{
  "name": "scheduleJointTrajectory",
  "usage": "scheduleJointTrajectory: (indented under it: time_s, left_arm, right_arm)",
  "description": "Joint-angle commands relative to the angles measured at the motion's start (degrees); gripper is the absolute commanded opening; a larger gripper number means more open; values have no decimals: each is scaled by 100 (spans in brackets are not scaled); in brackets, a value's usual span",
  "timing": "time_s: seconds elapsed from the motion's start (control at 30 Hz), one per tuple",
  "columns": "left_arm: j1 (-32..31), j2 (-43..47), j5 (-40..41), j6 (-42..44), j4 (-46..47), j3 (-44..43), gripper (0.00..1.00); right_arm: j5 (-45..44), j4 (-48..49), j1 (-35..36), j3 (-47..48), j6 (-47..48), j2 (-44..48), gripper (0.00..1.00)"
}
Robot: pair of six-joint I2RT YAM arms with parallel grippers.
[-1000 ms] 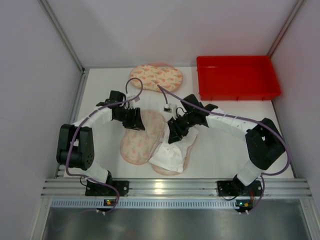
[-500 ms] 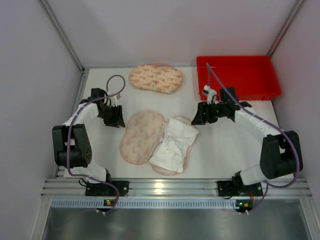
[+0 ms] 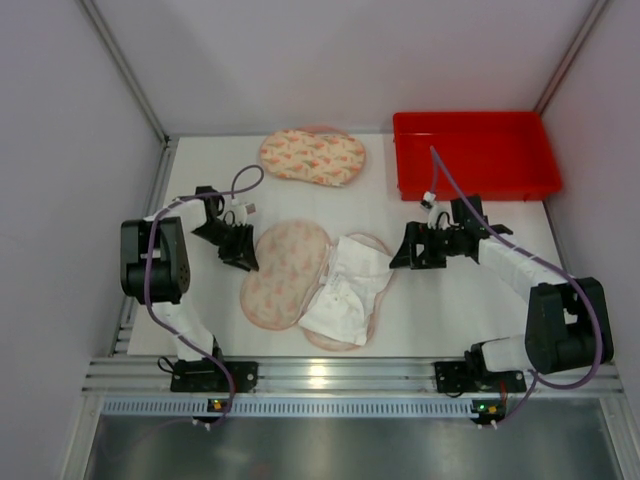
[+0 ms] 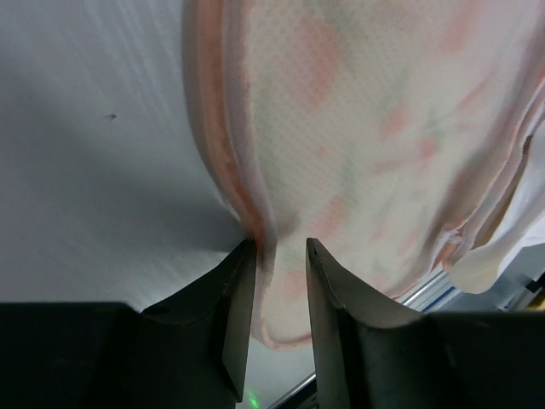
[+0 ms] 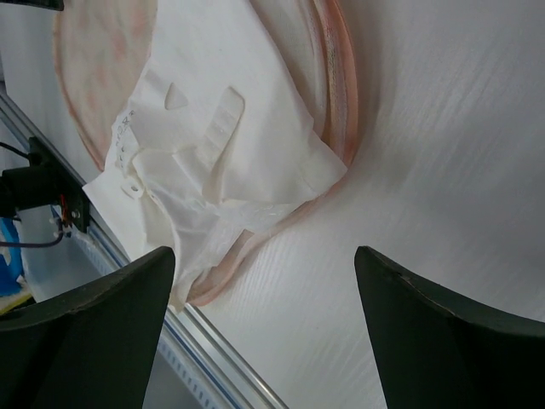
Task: Place the bra in the laundry bag and zip it closed
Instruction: Close the laundry bag at the center of the board.
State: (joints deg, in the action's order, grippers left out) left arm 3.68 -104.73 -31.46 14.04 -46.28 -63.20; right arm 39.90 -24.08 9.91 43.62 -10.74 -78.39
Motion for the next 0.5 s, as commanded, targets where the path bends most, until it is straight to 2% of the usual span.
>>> scheduleJointTrajectory:
  time_s: [0.0,0.03,0.13,0.2,0.3,0.47]
  left_arm:
    - [45,-320,-492,310,49,-87,37]
    - [45,-355,-545,292,49,-87,37]
    - [53,-487,-571,274,49,-131,26]
    - [54,-548,-589,274,49,-157,14]
    - [132,-427,-607,222,40,-254,0]
    - [597,-171,-598,64,40,-1042,0]
  right_arm:
    - [141,61,-86,218,2,184,88]
    - [141,52,-95,218,11,192,88]
    - [141,78,-86,218,20,175,88]
    - [141,70,-95,235,2,114,88]
    - [150,43,-86,323,20,61,88]
    - [167,52,-95,358,2,17,89]
